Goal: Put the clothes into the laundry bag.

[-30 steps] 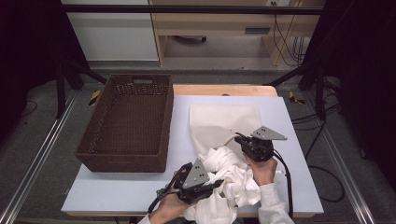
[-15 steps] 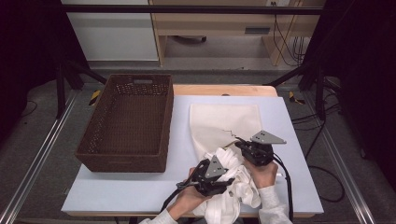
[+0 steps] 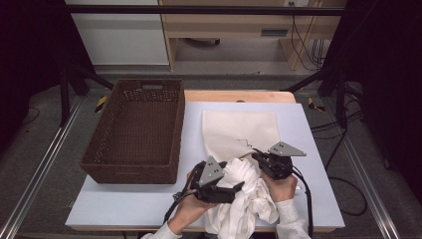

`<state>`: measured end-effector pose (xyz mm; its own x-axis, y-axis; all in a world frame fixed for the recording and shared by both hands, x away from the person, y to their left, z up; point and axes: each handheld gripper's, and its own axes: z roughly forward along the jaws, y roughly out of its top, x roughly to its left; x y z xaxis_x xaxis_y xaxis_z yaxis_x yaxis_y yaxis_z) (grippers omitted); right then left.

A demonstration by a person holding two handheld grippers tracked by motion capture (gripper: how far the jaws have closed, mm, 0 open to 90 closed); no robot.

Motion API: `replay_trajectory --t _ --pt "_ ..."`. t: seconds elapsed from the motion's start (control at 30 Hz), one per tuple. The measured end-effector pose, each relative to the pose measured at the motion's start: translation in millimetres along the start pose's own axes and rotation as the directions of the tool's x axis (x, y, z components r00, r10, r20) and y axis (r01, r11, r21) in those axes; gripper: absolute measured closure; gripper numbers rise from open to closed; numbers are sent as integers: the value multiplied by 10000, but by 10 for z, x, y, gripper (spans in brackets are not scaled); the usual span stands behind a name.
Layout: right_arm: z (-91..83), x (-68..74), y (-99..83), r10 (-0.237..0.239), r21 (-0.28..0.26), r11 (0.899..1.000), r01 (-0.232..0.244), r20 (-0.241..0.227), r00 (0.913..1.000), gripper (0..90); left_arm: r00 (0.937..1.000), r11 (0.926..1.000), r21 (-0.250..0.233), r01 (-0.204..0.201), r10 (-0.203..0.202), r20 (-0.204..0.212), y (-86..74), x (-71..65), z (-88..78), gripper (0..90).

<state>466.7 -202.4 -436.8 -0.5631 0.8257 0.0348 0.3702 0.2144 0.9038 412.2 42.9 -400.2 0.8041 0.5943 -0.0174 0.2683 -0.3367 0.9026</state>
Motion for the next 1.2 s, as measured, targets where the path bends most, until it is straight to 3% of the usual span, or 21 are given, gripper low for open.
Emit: replay_trajectory --t 0.07,0.1,0.13,0.17,0.23,0.27,0.3,0.33,0.37,0.4,0.43,0.47,0.5,0.53,0.67,0.77,0.8,0.97,1.0,1.1,1.2 --pt "0 4 -1 26 -9 10000 -26 -2 10000 858 9994 9988 447 217 -205 -265 -45 114 87 207" --pt "0 4 -1 26 -4 10000 -26 -6 10000 858 9994 9988 447 217 -205 -265 -45 114 87 207" --pt "0 5 -1 33 -11 10000 -33 -8 10000 858 9977 9914 1124 668 -678 54 -143 231 250 205" --pt "2 5 -1 38 -10 10000 -38 -10 10000 858 9977 9914 1124 668 -678 54 -143 231 250 206" --pt "3 6 -3 51 -11 10000 -51 -19 10000 858 9930 9843 1402 1070 -1129 350 -244 294 376 211" --pt "11 7 -8 82 19 10000 -82 -43 10000 858 9853 9808 1379 1378 -1500 821 -287 326 412 285" --pt "11 7 -8 82 19 10000 -82 -43 10000 858 9734 9761 1261 1769 -1925 1245 -317 354 428 285" --pt "26 13 -13 61 61 10000 -61 -43 10000 858 9623 9704 1310 2029 -2224 1567 -327 381 434 417" --pt "26 13 -13 61 61 10000 -61 -43 10000 858 9623 9704 1310 2029 -2224 1567 -327 381 434 501" --pt "29 16 -14 90 79 9999 -89 -56 9999 859 9577 9691 1310 2090 -2300 1728 -323 380 427 501" --pt "37 18 -15 100 62 9999 -99 -64 9999 859 9631 9724 1277 1952 -2146 1622 -311 357 415 631" --pt "39 24 -15 74 66 10000 -74 -85 9999 859 9737 9785 1270 1624 -1798 1400 -276 297 395 732" --pt "39 24 -15 74 66 10000 -74 -85 9999 859 9737 9785 1270 1624 -1798 1400 -276 297 395 741" --pt "39 21 -15 93 65 9999 -92 -85 9999 859 9812 9848 1186 1267 -1420 1305 -239 232 372 751" --pt "34 22 -13 160 47 9999 -159 -88 9998 859 9927 9945 969 396 -502 1100 -111 42 351 757" --pt "18 7 -9 140 -60 9999 -141 -34 9999 860 9942 9942 1060 163 -274 1043 -46 -13 428 758" --pt "-3 -16 -5 243 -147 9996 -244 -81 9997 860 9927 9880 1528 230 -407 1138 -22 7 529 756" --pt "-26 -19 12 321 -274 9991 -329 -292 9991 861 9954 9795 2002 234 -415 868 -51 75 701 748" --pt "-32 9 31 198 -354 9992 -210 -326 9993 860 9975 9767 2142 166 -308 633 -77 105 757 746" --pt "-59 51 65 140 -506 9986 -167 -535 9985 860 9993 9766 2144 157 -224 285 -93 121 779 724" --pt "-83 80 81 35 -544 9985 -65 -562 9984 860 9998 9831 1831 -15 48 -176 -137 121 756 652"
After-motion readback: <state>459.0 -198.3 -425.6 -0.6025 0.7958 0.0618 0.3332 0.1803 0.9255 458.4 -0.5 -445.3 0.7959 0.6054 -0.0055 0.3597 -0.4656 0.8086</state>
